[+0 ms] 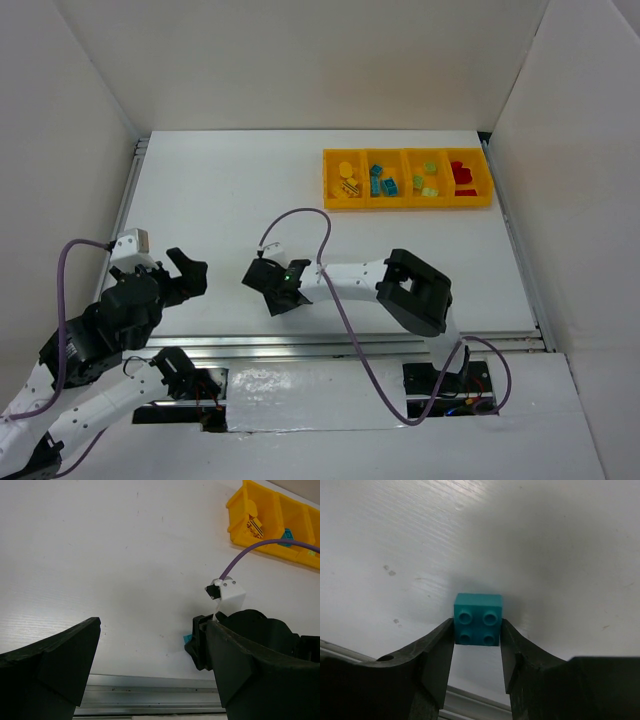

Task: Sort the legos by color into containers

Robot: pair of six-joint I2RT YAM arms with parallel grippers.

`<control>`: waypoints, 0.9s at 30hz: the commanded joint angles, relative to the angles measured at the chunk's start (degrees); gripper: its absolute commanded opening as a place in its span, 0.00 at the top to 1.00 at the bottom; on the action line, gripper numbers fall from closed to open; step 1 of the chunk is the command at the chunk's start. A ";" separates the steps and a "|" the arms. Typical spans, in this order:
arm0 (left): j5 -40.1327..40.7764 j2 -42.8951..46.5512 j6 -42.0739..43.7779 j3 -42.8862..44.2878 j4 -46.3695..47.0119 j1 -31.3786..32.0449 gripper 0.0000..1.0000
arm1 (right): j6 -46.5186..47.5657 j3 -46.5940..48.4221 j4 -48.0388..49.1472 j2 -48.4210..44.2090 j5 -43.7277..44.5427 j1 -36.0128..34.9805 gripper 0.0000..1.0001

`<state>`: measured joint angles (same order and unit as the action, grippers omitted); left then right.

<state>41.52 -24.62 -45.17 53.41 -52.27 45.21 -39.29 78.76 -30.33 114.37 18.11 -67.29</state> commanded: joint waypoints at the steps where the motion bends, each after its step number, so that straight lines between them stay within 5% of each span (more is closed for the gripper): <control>1: -0.38 0.10 1.13 0.47 2.44 -0.12 0.01 | 0.97 2.62 0.88 2.00 -0.53 0.40 0.52; 3: -0.47 0.10 1.22 0.56 2.52 -0.21 0.00 | 1.14 2.71 0.97 1.65 -0.53 0.40 0.76; 4: -0.56 0.27 1.40 0.38 2.61 -0.12 0.00 | 0.53 2.97 0.27 1.39 0.17 0.40 1.00; 9: -0.91 0.36 1.75 0.29 3.05 -0.21 0.00 | 1.92 2.63 -1.84 -4.92 4.92 2.33 1.00; 16: -1.09 0.45 1.84 0.21 3.14 -0.12 0.00 | 7.11 1.56 0.80 -14.26 0.87 24.52 1.00; 27: -1.44 1.33 2.19 0.03 3.49 -0.04 0.00 | 6.85 33.01 -7.37 4.27 8.17 46.71 1.00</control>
<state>40.16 -23.81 -44.60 53.34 -51.37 45.19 -33.10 104.47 -34.06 114.06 23.86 -22.50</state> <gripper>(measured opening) 0.994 0.434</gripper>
